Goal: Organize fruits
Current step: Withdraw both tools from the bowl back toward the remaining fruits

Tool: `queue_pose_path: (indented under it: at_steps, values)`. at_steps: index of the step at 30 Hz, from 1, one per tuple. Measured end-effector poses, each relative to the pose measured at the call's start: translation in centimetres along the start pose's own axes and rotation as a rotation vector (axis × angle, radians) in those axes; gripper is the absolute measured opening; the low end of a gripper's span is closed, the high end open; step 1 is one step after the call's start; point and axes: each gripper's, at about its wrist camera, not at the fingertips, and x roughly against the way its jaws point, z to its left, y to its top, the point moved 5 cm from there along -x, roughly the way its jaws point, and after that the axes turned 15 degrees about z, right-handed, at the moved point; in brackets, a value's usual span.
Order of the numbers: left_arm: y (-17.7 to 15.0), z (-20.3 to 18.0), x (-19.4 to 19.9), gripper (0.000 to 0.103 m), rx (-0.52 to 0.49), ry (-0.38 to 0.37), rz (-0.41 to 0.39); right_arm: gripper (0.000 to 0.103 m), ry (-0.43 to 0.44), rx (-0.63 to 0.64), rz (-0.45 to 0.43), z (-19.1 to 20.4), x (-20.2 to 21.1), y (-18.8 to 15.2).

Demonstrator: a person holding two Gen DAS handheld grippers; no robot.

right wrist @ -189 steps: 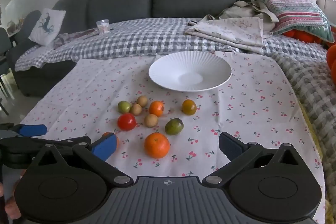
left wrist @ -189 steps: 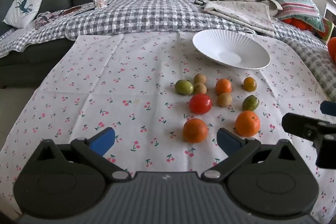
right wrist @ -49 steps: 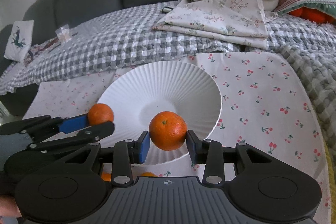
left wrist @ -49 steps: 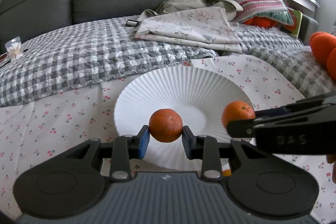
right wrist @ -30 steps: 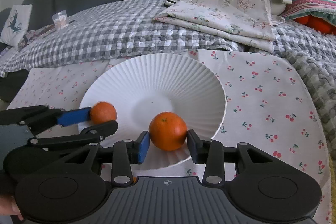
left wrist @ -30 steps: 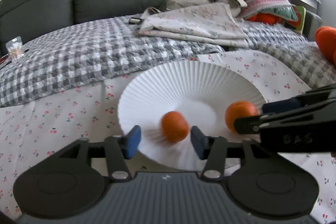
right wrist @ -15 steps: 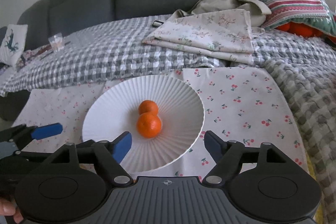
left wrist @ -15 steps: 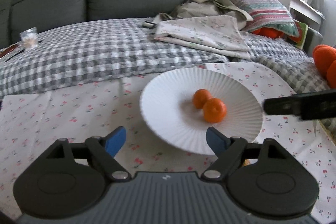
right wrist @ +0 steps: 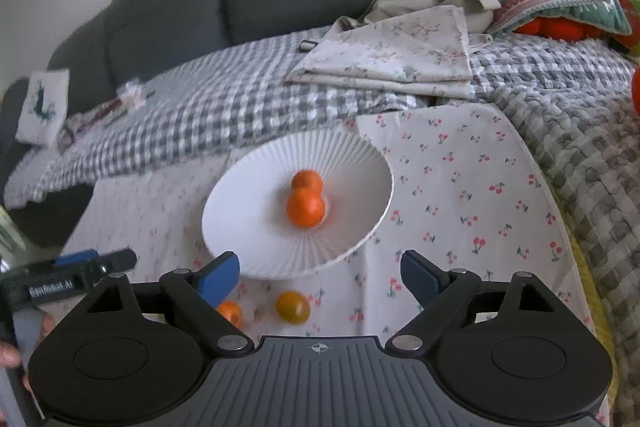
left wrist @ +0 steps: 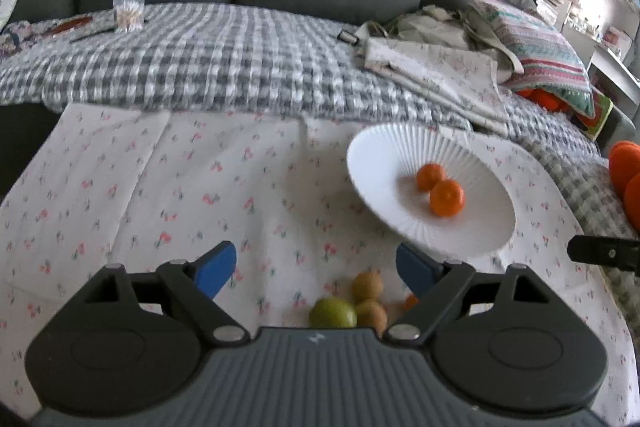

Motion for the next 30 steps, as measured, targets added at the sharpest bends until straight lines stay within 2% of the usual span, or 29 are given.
queue_pose_path:
  at_steps: [6, 18, 22, 30]
  values:
    - [-2.5, -0.2, 0.8, 0.087, -0.023, -0.022, 0.022, 0.093, 0.001, 0.056, 0.028, 1.3, 0.3, -2.1]
    - [-5.9, -4.0, -0.4, 0.084, -0.203, -0.044, 0.082, 0.093, 0.016, 0.061, 0.088, 2.3, -0.7, -4.2]
    - [-6.5, -4.2, -1.1, 0.072, -0.238, -0.013, 0.101, 0.093, 0.034, 0.044, 0.113, 2.3, -1.5, -4.6]
    - [-7.2, -4.5, -2.4, 0.044, -0.277, -0.007, 0.139, 0.093, 0.056, 0.002, 0.146, 1.9, -3.2, -4.8]
